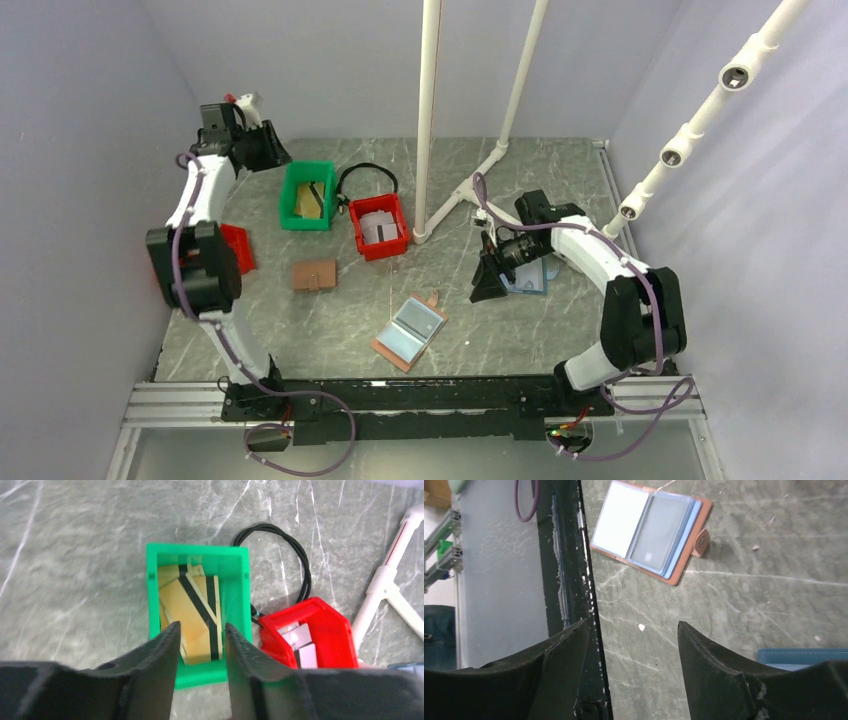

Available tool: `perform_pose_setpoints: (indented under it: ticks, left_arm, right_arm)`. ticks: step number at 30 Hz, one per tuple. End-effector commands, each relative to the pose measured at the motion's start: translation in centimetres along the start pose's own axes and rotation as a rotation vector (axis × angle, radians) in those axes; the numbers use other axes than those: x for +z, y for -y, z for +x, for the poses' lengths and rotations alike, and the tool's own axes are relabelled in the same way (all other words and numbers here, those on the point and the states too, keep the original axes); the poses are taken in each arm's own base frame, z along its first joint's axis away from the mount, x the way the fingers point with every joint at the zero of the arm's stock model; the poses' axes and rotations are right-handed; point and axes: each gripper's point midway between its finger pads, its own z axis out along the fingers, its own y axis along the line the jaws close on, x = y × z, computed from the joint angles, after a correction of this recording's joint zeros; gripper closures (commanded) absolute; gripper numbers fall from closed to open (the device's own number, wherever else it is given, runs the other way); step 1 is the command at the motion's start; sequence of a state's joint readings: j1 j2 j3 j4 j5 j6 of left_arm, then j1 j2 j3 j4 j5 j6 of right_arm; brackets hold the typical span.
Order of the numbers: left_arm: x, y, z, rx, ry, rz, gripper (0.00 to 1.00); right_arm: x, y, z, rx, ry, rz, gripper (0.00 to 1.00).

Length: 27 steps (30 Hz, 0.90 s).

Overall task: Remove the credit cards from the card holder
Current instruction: Place the credit card in the storage box, then remove the credit card from the card holder.

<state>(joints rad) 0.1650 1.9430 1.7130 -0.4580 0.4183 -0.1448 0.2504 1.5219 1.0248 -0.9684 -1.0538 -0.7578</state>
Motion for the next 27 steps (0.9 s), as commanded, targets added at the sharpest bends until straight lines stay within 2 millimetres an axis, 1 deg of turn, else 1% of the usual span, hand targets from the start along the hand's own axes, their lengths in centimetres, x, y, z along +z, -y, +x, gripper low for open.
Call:
perform_pose_setpoints:
  ticks: [1, 2, 3, 4, 5, 6, 8, 10, 11, 12, 13, 17, 19, 21, 23, 24, 25, 27]
  left_arm:
    - [-10.2, 2.9, -4.1, -0.014, 0.238, -0.075, 0.46]
    - [-11.8, 2.9, -3.8, -0.051, 0.277, -0.095, 0.36]
    - [-12.9, 2.7, -2.7, -0.106, 0.298, -0.117, 0.26]
    - [-14.4, 2.4, -2.1, -0.161, 0.334, -0.143, 0.13]
    - [-15.4, 2.2, -0.8, -0.216, 0.35, -0.159, 0.03]
    - [-16.3, 2.4, 0.4, -0.254, 0.359, -0.156, 0.01]
    - [-17.5, 3.5, 2.5, -0.288, 0.355, -0.112, 0.01]
    - [-18.1, 6.1, 4.4, -0.278, 0.31, 0.015, 0.01]
    - [-18.3, 7.1, 5.4, -0.298, 0.284, 0.061, 0.0]
    - [-18.4, 8.1, 6.3, -0.324, 0.254, 0.112, 0.01]
    - [-18.3, 8.8, 7.5, -0.362, 0.212, 0.153, 0.01]
    - [-18.1, 11.6, 11.5, -0.504, 0.04, 0.295, 0.0]
    - [-18.1, 13.1, 13.5, -0.528, -0.038, 0.337, 0.01]
    - [-18.0, 14.7, 15.9, -0.511, -0.123, 0.342, 0.03]
    - [-17.7, 16.6, 18.2, -0.483, -0.203, 0.34, 0.04]
    - [-17.6, 17.8, 19.5, -0.472, -0.244, 0.353, 0.05]
    - [-17.4, 18.9, 20.5, -0.466, -0.271, 0.369, 0.07]
    - [-16.9, 20.4, 22.3, -0.458, -0.301, 0.376, 0.08]
  right_arm:
    - [-1.7, -0.3, -3.1, -0.131, 0.039, 0.072, 0.32]
    - [-1.9, -0.5, -3.4, -0.162, 0.045, 0.081, 0.32]
    - [-2.1, -0.7, -3.7, -0.199, 0.052, 0.091, 0.32]
    - [-2.3, -0.9, -3.9, -0.246, 0.061, 0.1, 0.32]
    - [-2.4, -1.1, -4.1, -0.294, 0.072, 0.106, 0.32]
    - [-2.6, -1.6, -4.3, -0.347, 0.088, 0.112, 0.31]
    - [-2.6, -2.3, -4.5, -0.42, 0.113, 0.101, 0.3]
    - [-2.4, -2.8, -4.5, -0.429, 0.133, 0.08, 0.3]
    - [-2.4, -3.0, -4.4, -0.424, 0.137, 0.078, 0.3]
    - [-2.4, -3.1, -4.3, -0.422, 0.141, 0.08, 0.3]
    - [-2.2, -3.0, -3.8, -0.415, 0.14, 0.088, 0.3]
    - [-1.9, -2.5, -2.2, -0.389, 0.123, 0.127, 0.3]
    - [-1.6, -2.4, -1.5, -0.37, 0.126, 0.129, 0.3]
    - [-1.4, -2.4, -1.2, -0.367, 0.132, 0.132, 0.3]
    - [-1.3, -2.3, -1.0, -0.362, 0.134, 0.137, 0.3]
    - [-1.3, -2.2, -0.9, -0.361, 0.135, 0.138, 0.3]
    - [-1.2, -2.2, -0.9, -0.356, 0.137, 0.136, 0.3]
    - [-1.1, -2.2, -0.8, -0.346, 0.141, 0.129, 0.3]
